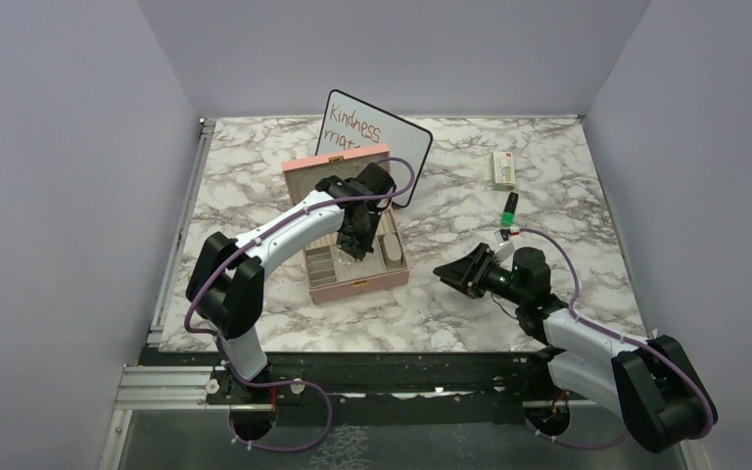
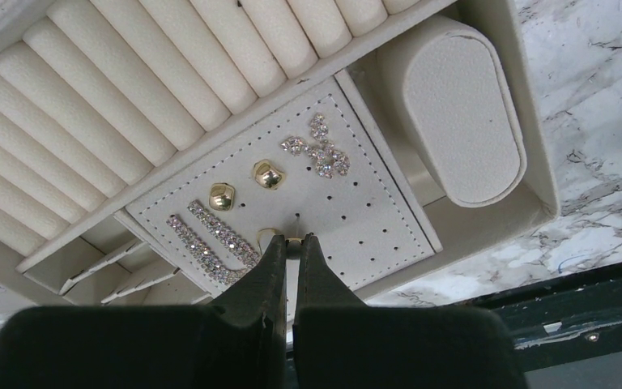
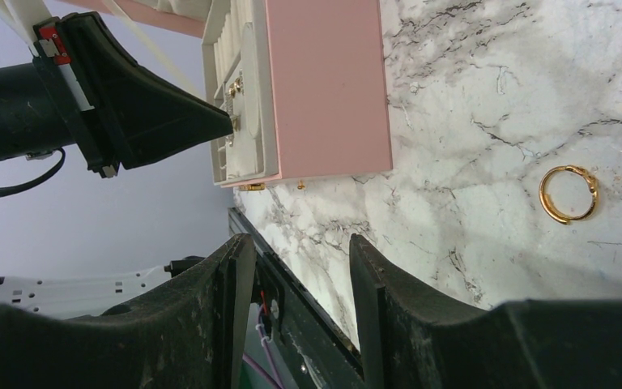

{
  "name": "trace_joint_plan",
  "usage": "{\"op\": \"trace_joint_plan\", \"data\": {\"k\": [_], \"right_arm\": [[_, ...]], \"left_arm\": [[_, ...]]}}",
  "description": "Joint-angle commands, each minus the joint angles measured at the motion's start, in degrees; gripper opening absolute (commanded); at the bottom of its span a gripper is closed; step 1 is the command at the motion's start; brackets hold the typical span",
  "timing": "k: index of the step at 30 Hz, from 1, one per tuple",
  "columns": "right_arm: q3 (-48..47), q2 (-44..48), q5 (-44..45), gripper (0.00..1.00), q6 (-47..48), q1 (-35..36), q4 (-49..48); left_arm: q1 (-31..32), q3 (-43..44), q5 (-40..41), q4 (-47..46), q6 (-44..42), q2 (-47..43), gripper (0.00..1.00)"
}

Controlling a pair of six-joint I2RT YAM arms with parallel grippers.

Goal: Organize the mixed jewelry

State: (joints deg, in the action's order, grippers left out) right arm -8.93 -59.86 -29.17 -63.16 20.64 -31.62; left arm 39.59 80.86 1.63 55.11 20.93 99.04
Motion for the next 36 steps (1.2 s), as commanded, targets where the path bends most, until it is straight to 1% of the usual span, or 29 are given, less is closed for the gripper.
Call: {"op": "trace_joint_plan", "data": {"k": [1, 6, 14, 26, 28, 36], "right_arm": [[0.3, 0.1, 0.8, 0.51, -0.3, 0.3, -1.3], [0.1, 0.2, 0.8, 0.51, -0.1, 0.3, -1.0], [0.0, 1.2, 1.1, 0.51, 0.1, 0.3, 0.0], [-0.7, 1.6, 1.0, 0.51, 1.0, 0.3, 0.5], [-1.4, 1.9, 1.3, 0.51, 2.3, 0.3, 1.9], [-10.0, 2.9, 1.3, 0.51, 13.1, 0.6, 15.6]], "left_arm": [[0.4, 0.0, -0.3, 1.9, -0.5, -1.0, 0.0], [0.4, 1.1, 0.9, 1.9, 0.2, 0.1, 0.0], [0.4, 2.1, 1.4, 1.9, 0.3, 0.9, 0.19], [0.4, 3.6, 1.1, 1.9, 0.9, -0.7, 0.3], [0.4, 3.7, 1.2, 1.6, 1.1, -1.4, 0.33], [0.3, -0.1, 4.5, -2.4, 3.2, -7.1, 0.46]]}}
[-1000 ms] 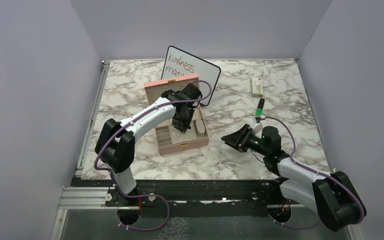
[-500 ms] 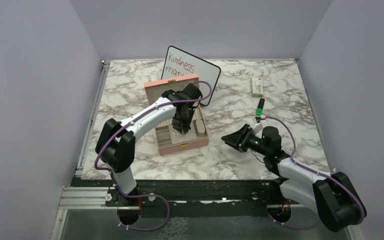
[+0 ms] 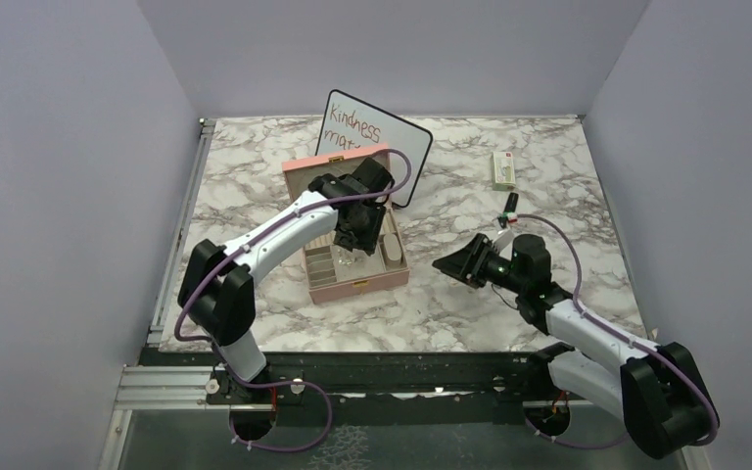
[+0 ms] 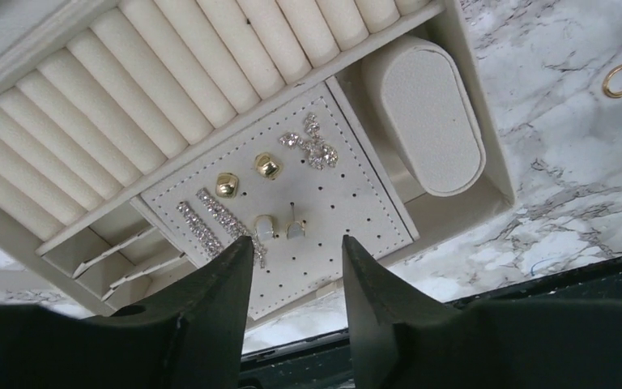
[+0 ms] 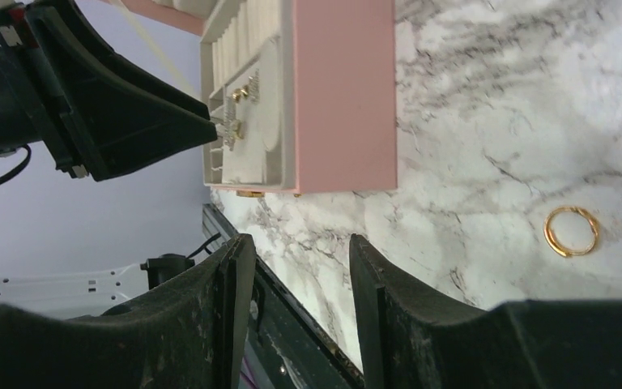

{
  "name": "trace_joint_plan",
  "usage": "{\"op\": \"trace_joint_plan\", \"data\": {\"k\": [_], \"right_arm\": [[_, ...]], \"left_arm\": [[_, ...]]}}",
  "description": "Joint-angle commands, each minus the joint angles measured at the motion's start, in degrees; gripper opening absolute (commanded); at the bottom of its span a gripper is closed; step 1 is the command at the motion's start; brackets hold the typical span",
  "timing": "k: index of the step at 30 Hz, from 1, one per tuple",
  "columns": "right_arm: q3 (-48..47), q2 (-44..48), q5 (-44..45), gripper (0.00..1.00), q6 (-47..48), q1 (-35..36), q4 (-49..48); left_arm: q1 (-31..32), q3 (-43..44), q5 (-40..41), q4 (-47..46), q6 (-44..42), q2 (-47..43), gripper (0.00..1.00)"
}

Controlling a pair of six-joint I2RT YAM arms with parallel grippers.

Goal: Organize the mixed jewelry

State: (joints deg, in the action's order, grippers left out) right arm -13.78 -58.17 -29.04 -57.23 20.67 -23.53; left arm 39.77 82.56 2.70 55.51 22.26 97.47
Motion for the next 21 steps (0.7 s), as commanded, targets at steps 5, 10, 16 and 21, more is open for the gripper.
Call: {"op": "trace_joint_plan", "data": {"k": [5, 10, 16, 21], "right_arm": [[-9.8, 0.7, 3.4, 0.5, 9.4, 3.9, 11.6], [-16.6, -3.5, 12.5, 0.48, 11.2, 13.0, 15.7], [-27.4, -14.6, 21.8, 0.41, 11.5, 23.8, 17.5], [-36.7, -24.8, 27.1, 0.35, 12.1, 30.1, 20.1]], "left_arm": [[0.0, -7.5, 7.3, -7.8, 7.0, -13.0, 0.63], [-0.6, -16.5, 11.4, -13.9, 13.4, -23.9, 0.74], [-1.2, -27.5, 18.4, -19.3, 21.5, -36.8, 0.74], [-1.3, -35.0, 22.8, -23.1, 25.8, -45.9, 0.78]]}}
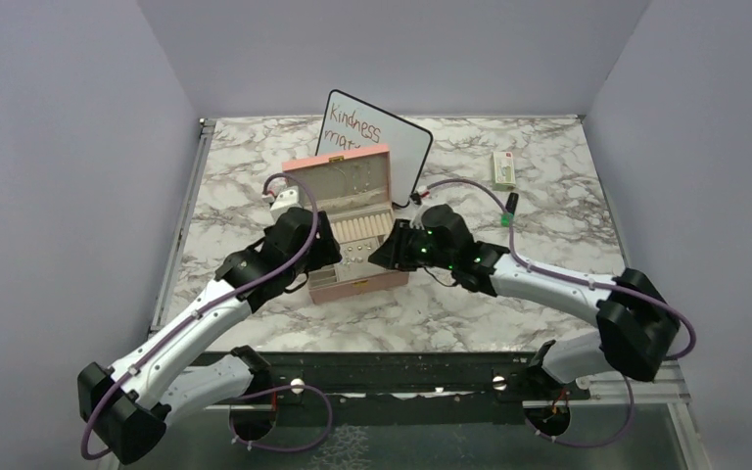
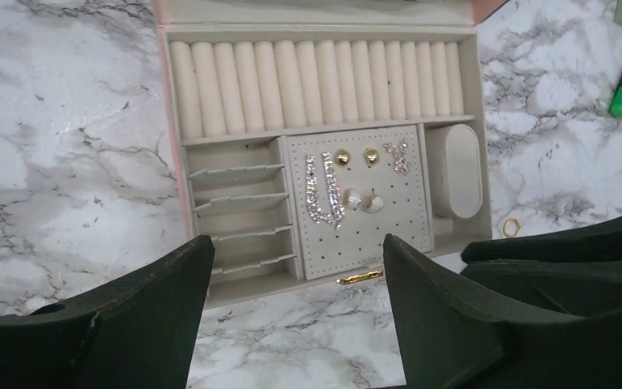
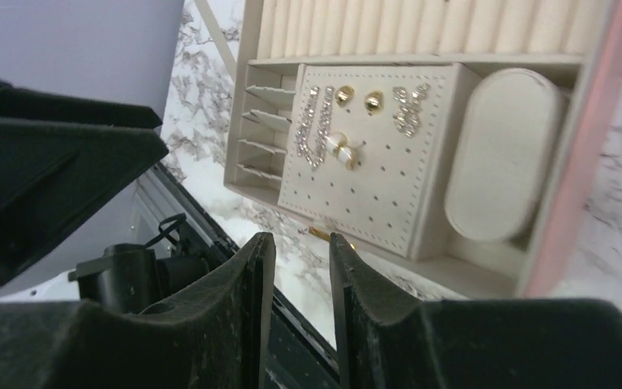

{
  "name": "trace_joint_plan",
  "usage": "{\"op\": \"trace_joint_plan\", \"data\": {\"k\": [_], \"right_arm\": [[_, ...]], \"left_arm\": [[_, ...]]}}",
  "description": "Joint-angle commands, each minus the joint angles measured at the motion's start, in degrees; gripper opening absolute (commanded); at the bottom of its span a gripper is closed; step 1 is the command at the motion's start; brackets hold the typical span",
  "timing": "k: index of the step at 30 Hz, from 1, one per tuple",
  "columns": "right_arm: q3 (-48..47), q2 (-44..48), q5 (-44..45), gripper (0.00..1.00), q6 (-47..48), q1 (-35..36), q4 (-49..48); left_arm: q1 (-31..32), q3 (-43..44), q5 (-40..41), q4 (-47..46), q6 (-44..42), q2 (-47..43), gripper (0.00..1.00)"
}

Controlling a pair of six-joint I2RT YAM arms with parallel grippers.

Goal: Organize the mixed jewelry

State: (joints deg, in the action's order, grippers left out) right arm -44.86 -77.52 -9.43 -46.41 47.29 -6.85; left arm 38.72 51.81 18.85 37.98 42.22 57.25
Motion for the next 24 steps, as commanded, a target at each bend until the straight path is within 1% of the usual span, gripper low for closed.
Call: {"op": "trace_joint_plan", "data": {"k": [1, 5, 9, 11, 17, 24], "right_arm": [[-6.9, -7.1, 8.2, 0.33, 1.2, 4.3, 3.5], [-11.2, -11.9, 11.3, 0.29, 0.8, 6.3, 4.7], [-13.4, -15.0, 12.1, 0.27, 0.3, 6.7, 5.5], [-14.0, -15.9, 12.4, 0.26, 0.0, 6.7, 5.9], [-15.2, -17.8, 13.2, 0.17, 0.3, 6.8, 4.9], [-16.4, -19.1, 14.8, 0.15, 0.3, 6.8, 5.9]], "left_arm": [[-0.2, -5.4, 7.6, -6.2, 6.2, -7.1, 0.78], [-0.3, -7.6, 11.8, -7.7, 6.1, -10.6, 0.79], [-0.3, -8.0, 14.1, -8.4, 4.0, -11.7, 0.79], [-0.3, -8.1, 14.6, -8.7, 2.8, -11.6, 0.79], [-0.4, -8.6, 15.0, -9.4, 0.8, -10.5, 0.8], [-0.4, -8.7, 14.5, -10.5, -0.5, -9.1, 0.81]]}}
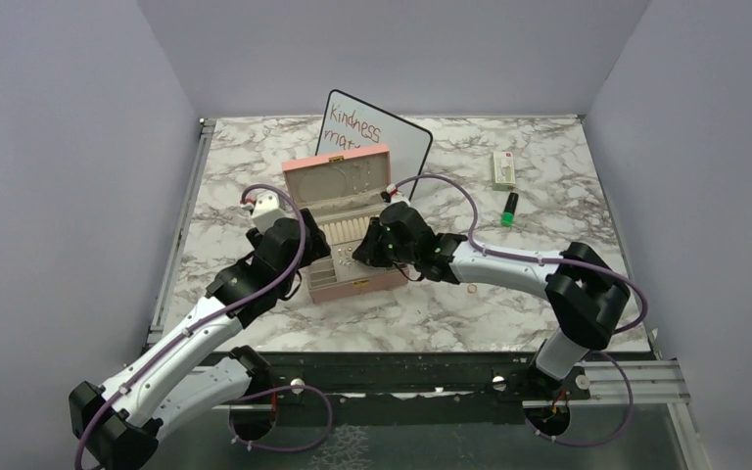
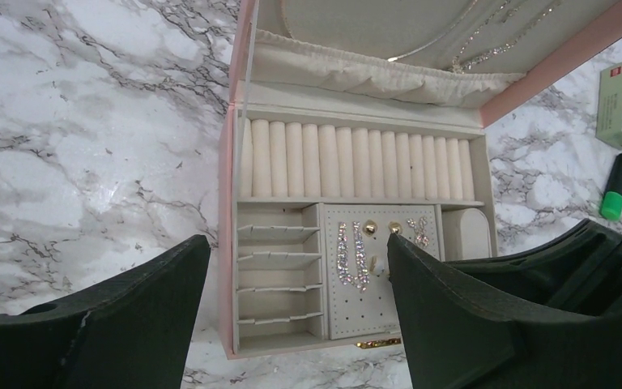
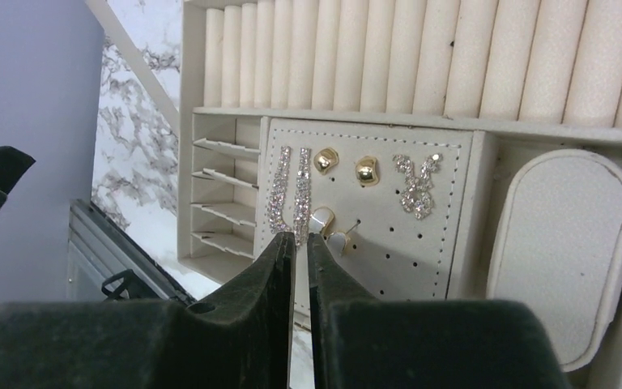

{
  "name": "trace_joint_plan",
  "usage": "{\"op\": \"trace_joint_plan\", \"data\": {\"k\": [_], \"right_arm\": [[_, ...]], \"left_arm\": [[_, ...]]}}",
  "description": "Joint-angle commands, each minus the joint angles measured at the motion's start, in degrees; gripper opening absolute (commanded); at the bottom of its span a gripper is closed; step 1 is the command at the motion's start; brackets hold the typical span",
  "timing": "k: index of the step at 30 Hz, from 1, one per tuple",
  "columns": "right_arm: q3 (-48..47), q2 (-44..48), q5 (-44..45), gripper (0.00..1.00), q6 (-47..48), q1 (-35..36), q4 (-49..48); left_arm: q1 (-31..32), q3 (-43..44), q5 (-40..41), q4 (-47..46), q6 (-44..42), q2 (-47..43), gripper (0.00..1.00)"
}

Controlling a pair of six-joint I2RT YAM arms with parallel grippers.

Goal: Organize the mixed jewelry

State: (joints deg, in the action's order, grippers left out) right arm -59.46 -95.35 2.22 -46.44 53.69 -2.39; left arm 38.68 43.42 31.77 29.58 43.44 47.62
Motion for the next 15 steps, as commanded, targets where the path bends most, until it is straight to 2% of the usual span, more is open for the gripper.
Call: {"op": "trace_joint_plan", "data": {"k": [1, 15], "right_arm": [[-1.8, -1.3, 3.5, 0.15, 0.3, 0.4, 1.6], [-3.2, -2.8, 7.0, 0.13, -0.2, 0.4, 4.5]], "left_arm": [[-0.4, -0.3, 1.5, -2.2, -1.9, 0.6, 0.81], [-0.9, -0.4, 0.3, -2.8, -2.5, 1.5, 0.82]]}}
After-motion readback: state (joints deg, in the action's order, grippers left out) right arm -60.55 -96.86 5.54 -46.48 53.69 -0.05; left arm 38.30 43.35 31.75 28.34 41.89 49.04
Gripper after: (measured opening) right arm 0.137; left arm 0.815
